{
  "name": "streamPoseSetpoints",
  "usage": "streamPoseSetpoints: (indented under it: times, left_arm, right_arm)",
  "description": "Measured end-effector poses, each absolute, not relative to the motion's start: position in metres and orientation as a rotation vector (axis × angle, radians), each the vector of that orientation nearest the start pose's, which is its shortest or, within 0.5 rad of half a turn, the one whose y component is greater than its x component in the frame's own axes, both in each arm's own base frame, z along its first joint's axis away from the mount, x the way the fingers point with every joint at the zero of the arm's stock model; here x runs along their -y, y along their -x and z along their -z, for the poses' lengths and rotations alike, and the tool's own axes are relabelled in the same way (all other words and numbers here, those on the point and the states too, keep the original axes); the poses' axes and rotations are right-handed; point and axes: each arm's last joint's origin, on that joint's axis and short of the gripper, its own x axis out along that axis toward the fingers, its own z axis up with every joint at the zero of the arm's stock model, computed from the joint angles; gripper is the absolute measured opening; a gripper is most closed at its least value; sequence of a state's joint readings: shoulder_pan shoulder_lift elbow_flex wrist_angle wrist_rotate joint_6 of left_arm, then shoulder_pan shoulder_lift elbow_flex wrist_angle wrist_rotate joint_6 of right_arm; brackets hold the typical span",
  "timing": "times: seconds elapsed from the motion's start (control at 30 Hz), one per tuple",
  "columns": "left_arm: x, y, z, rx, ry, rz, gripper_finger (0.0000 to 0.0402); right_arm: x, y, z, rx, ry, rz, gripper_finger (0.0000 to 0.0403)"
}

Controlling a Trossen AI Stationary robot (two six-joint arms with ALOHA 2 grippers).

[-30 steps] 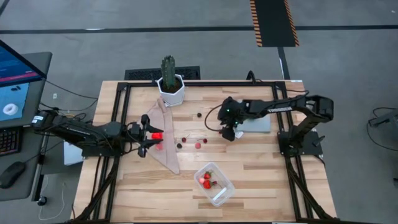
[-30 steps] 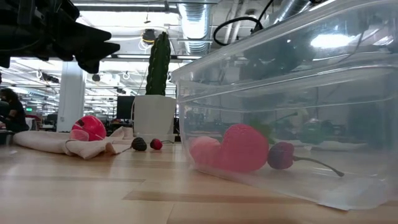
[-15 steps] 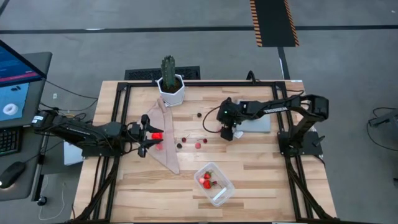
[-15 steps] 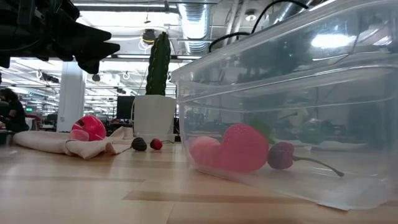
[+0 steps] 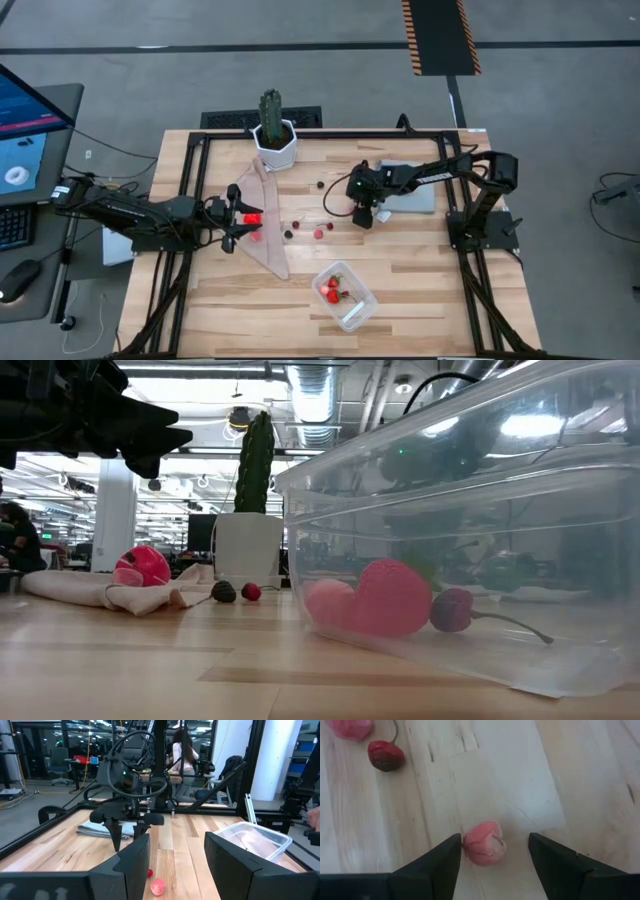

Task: Pick and placing Produce into tupperware
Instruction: Put the top peach into the transparent bin

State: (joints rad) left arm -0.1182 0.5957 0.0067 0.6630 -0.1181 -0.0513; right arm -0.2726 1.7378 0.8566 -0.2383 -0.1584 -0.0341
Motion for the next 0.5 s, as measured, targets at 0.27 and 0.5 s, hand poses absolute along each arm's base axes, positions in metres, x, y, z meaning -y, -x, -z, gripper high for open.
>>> streamPoseSetpoints:
  times: [0.27, 0.5]
  left_arm:
    - [0.0125, -0.1344, -0.1692, 0.039, 0.057, 0.001, 0.0178]
    - [0.0125, -0.1344, -0.1674, 0.020, 0.059, 0.000, 0.0178]
  right_arm:
    - [0.0777, -0.2983, -0.1270, -1.088, -0.207, 0.080, 0.0145]
    - [0.0792, -0.3057, -0.1362, -1.068, -0.201, 0.079, 0.0094]
